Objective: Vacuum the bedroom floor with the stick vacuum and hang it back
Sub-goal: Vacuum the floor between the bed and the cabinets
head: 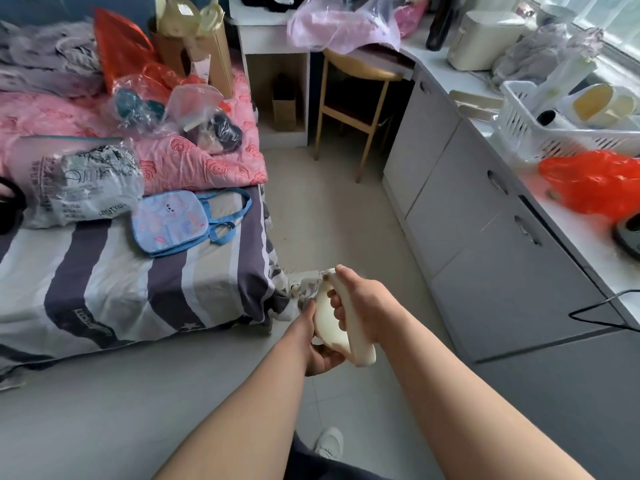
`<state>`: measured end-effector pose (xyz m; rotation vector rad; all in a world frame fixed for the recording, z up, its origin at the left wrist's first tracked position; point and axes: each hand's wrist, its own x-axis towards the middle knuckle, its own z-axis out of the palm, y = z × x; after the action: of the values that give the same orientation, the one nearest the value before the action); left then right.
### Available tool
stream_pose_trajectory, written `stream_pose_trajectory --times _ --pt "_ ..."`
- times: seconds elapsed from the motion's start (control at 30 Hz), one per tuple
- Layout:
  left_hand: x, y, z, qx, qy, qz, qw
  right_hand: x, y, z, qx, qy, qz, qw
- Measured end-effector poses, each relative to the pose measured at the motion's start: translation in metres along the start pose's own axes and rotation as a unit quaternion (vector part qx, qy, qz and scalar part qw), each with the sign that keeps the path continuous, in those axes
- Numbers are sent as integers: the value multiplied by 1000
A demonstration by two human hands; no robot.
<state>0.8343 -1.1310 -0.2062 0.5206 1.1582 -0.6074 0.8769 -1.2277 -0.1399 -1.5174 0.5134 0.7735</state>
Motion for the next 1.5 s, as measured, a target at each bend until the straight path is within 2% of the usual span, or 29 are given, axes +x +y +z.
stream_pose_trajectory --times 0.23,0.5,1.03,1.5 --pt "0 2 5 3 7 -17 1000 1 1 -5 23 19 3 1000" --pt "-13 14 -10 57 7 -29 998 -4 9 16 38 30 22 999" --pt "-2 49 -47 11 -1 -32 999 6 5 69 -3 37 13 999" --pt "18 91 2 -31 15 -25 999 49 -52 58 -39 34 12 999"
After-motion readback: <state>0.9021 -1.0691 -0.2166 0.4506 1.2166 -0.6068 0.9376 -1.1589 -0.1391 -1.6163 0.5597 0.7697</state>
